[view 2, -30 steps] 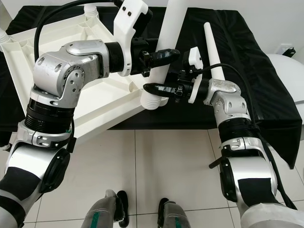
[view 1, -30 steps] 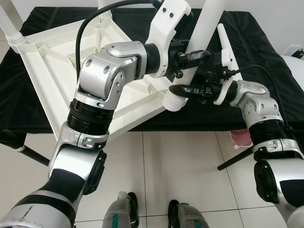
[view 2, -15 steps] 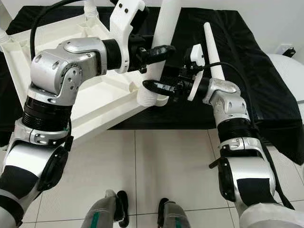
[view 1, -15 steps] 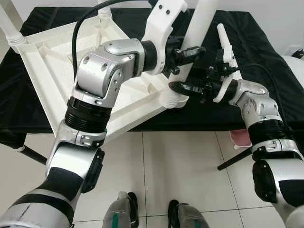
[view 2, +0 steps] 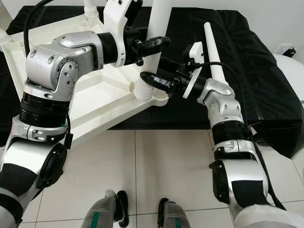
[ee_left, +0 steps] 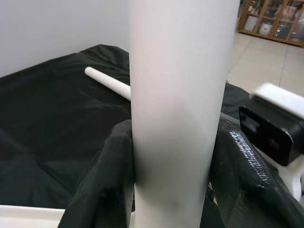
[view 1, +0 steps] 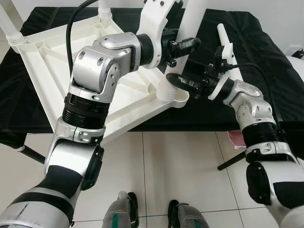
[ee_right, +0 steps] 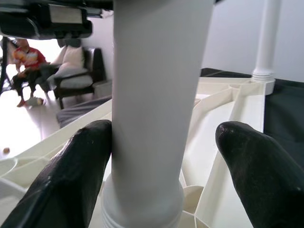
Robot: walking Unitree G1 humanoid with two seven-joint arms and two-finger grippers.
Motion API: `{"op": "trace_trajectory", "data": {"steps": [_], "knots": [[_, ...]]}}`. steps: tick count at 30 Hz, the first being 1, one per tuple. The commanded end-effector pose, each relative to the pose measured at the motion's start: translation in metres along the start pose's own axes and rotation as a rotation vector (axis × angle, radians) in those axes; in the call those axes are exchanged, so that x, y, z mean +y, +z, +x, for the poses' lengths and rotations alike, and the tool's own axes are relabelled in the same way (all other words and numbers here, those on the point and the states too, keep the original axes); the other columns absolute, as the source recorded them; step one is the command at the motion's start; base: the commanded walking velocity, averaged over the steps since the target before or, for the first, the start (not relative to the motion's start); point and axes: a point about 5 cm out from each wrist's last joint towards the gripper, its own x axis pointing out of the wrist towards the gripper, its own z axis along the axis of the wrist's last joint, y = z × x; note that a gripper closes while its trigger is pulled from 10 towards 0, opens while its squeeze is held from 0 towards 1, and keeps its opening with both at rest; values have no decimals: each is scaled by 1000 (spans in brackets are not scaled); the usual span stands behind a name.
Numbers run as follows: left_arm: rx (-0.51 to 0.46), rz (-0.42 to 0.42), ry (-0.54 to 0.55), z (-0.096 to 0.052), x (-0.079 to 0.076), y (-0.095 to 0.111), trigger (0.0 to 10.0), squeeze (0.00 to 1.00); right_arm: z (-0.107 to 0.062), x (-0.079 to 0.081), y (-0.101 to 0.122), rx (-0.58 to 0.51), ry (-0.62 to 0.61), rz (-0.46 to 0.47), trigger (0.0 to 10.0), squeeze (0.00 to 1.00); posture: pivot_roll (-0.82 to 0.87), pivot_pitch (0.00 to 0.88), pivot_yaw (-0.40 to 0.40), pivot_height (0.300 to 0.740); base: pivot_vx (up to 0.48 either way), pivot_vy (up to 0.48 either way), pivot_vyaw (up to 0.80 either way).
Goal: Building children table
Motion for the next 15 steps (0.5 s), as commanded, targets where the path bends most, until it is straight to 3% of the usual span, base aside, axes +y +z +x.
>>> {"op": "trace_trajectory", "data": {"steps": [1, 9, 15], "knots": [[-42, 37, 46, 0, 1, 12, 10000, 0, -2, 1, -2, -12, -21, 6, 10000, 0, -23, 156, -32, 740, 0, 0, 0], [-54, 48, 79, 2, -1, 10, 10000, 0, 7, 10, -11, -90, -166, 52, 10000, 0, -24, 163, -33, 740, 0, 0, 0], [-45, 43, 66, 5, -7, 6, 10000, 0, 13, 18, -9, -136, -202, 68, 10000, 0, -25, 172, -37, 740, 0, 0, 0]]}}
